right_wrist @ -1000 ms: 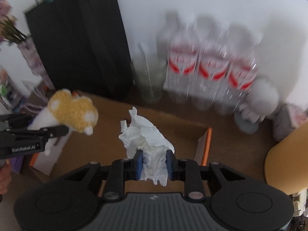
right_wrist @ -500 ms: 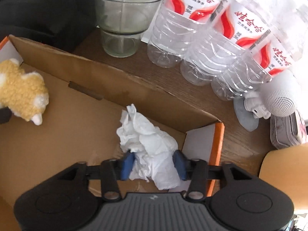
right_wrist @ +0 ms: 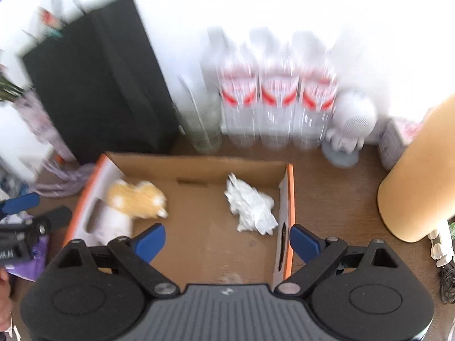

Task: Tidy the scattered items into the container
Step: 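Open both tools and withdraw them from the box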

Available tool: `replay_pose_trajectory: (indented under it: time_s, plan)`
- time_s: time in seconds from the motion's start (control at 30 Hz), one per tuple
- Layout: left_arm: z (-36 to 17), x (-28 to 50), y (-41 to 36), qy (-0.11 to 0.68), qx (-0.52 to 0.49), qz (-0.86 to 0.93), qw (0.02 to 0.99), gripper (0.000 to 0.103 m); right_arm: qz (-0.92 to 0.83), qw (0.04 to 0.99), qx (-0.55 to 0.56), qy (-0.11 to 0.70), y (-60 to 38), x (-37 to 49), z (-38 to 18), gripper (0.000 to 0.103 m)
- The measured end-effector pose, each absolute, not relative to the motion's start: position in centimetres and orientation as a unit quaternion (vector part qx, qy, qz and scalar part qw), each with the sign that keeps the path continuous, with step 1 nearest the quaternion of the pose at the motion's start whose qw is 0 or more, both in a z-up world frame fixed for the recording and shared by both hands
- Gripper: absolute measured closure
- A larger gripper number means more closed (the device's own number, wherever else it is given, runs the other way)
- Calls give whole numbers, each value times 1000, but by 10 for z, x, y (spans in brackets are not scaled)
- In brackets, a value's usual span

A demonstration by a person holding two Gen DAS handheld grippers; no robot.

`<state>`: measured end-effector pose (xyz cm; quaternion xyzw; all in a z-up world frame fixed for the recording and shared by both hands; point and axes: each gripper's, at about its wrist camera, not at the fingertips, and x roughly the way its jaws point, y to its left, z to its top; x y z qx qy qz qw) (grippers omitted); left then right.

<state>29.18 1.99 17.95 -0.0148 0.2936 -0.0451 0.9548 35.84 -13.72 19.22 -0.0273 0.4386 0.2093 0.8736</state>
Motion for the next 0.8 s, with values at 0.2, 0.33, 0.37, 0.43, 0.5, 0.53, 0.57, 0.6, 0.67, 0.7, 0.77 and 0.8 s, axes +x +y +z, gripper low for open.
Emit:
replay_pose_trajectory:
  time_s: [0.2, 0.33, 0.37, 0.43, 0.5, 0.53, 0.57, 0.6, 0.67, 0.7, 0.77, 0.8]
  plan:
    - [152, 191, 8, 96, 6, -20, 995, 0, 191, 973, 13, 128, -160, 224, 174, 0]
    - [155, 181, 8, 122, -19, -18, 992, 0, 200, 975, -17, 97, -152, 200, 162, 0]
    - [155, 177, 7, 119, -17, -15, 993, 0, 197, 975, -16, 100, -152, 197, 162, 0]
    - [158, 164, 5, 114, -5, -5, 993, 0, 201, 974, -7, 104, -152, 189, 164, 0]
    - [154, 139, 4, 119, 2, 7, 993, 0, 204, 973, -1, 107, -156, 172, 166, 0]
    - [148, 125, 3, 127, 6, 13, 992, 0, 202, 973, 2, 110, -158, 160, 165, 0]
    - [140, 108, 1, 136, 9, 15, 991, 0, 202, 973, 4, 116, -161, 146, 162, 0]
    - [131, 91, -1, 144, 11, 10, 990, 0, 205, 971, 3, 123, -164, 132, 156, 0]
    - [110, 58, -5, 150, 9, 3, 989, 0, 212, 968, -2, 135, -170, 99, 138, 0]
    - [97, 38, -7, 154, -1, 6, 988, 0, 213, 967, -8, 141, -173, 83, 128, 0]
    - [72, 7, -10, 178, -29, 21, 983, 0, 210, 965, -25, 153, -177, 50, 108, 0]
    - [59, -8, -12, 194, -42, 15, 980, 0, 207, 964, -34, 162, -179, 35, 99, 0]
